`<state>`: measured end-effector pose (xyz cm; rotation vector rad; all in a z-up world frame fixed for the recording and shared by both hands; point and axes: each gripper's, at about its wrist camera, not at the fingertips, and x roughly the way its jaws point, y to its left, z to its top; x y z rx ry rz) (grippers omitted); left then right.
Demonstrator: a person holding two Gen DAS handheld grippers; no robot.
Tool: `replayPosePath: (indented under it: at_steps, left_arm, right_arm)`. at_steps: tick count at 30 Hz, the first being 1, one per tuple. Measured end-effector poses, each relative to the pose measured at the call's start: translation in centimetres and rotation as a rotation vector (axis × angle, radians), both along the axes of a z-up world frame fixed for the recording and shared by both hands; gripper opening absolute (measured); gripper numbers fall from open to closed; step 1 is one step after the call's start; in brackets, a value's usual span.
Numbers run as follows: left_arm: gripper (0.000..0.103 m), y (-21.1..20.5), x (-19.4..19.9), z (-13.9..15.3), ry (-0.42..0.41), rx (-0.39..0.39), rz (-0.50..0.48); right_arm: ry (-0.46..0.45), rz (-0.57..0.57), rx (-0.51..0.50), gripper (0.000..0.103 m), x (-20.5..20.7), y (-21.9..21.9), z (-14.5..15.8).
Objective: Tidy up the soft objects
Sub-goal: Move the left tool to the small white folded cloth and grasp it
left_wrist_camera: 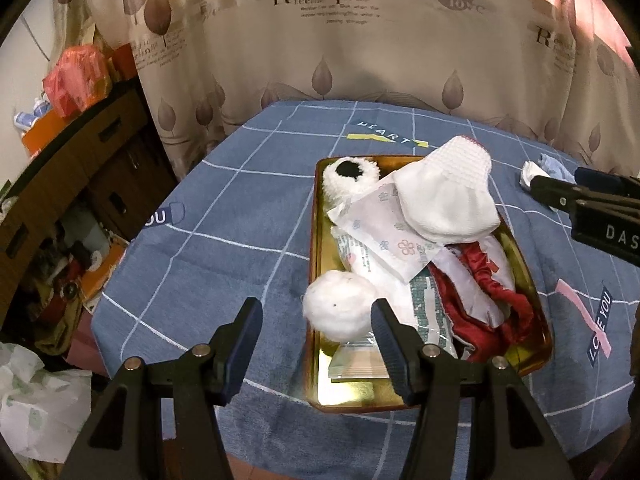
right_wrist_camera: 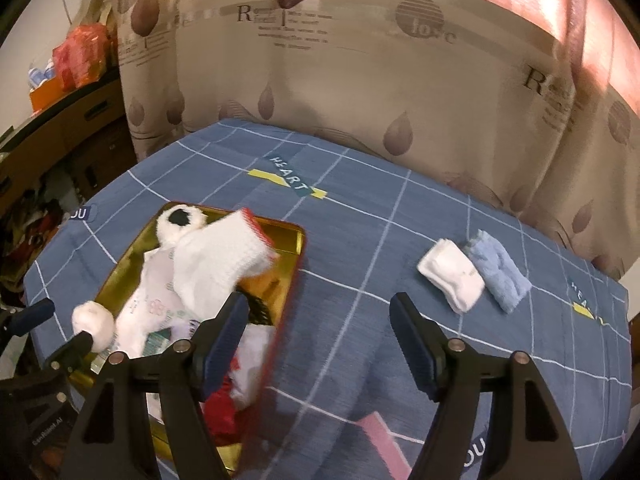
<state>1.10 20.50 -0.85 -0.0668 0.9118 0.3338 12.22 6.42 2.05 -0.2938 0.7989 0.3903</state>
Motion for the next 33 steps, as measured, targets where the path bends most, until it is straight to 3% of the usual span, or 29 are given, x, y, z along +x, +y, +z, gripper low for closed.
replayPosePath:
  at_steps: [9, 16, 20, 22, 27, 32, 33]
  left_arm:
    - [0.058, -3.0, -0.3, 2.0, -0.053, 0.081, -0.073]
    - [0.058, -6.6, 0.6, 3.0, -0.057, 0.02, -0.184]
    - [0.058, -9.9, 1.8, 3.6, -0.05, 0.024, -0.252]
    - [0.058, -11.4, 2.7, 3.8, -0.04, 0.017, -0.29]
    - [0.058, -14.5, 6.4, 4.1, 0.023, -0.083, -0.383]
    - [0.058, -17.7, 10.5, 3.5, 0.068, -0.096, -0.439]
    - [0.058, -18.5, 11.6, 3.2, 0.085, -0.116, -0.456]
  right_arm:
    - [0.016, -0.057, 0.014, 0.071, 0.3, -4.2, -0.4]
    - [0.03, -0.112, 0.026, 0.071, 0.6, -8.3, -1.1]
    - [0.043, -0.155, 0.023, 0.075, 0.9, -11.4, -2.0]
    - [0.046, -0.185, 0.009, 0.077, 1.1, -13.8, -2.8]
    - [0.091, -0.311, -0.042, 0.079, 1.6, -21.3, -5.9]
    - [0.107, -0.481, -0.11, 0.08, 1.6, -29.8, -8.6]
    - [0.103, -0.497, -0.101, 0.083, 1.5, -30.9, -8.8]
